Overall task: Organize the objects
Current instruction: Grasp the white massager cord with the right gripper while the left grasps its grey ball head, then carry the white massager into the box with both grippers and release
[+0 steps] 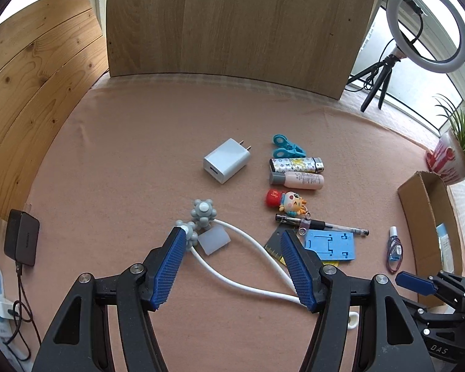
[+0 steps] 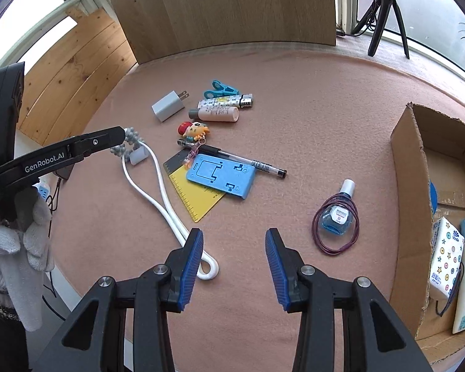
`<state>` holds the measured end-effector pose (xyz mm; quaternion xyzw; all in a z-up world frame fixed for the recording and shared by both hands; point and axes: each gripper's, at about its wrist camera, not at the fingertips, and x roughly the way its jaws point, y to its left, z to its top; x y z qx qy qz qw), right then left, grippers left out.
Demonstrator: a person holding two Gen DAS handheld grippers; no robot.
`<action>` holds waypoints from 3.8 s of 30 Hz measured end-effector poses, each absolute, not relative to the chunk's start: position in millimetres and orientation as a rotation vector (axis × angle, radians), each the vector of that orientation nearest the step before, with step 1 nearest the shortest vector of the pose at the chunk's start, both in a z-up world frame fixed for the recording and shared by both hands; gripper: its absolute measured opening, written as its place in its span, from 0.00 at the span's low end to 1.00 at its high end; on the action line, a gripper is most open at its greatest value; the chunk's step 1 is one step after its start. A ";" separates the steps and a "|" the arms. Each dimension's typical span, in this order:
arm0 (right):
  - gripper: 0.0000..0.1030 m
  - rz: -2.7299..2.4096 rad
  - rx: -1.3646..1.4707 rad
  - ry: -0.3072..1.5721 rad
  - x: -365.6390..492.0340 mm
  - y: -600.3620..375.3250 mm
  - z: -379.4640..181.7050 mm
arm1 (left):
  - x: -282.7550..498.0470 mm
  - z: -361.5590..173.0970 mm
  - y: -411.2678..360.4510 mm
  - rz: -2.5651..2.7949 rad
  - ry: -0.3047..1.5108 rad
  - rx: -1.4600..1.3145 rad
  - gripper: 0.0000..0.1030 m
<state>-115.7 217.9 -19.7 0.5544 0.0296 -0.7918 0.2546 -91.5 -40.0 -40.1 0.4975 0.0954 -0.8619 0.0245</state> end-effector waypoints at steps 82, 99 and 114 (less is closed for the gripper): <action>0.16 -2.463 1.460 0.030 -100.1 353.2 12.1 | -183.8 13.0 227.4 -3.157 0.083 1.558 0.24; 0.16 -2.552 1.524 -0.150 -101.0 447.5 6.5 | -204.9 8.6 340.2 -3.194 0.033 1.659 0.25; 0.41 -2.587 1.509 -0.229 -104.0 463.0 8.8 | -198.9 -1.2 306.7 -3.096 0.035 1.659 0.69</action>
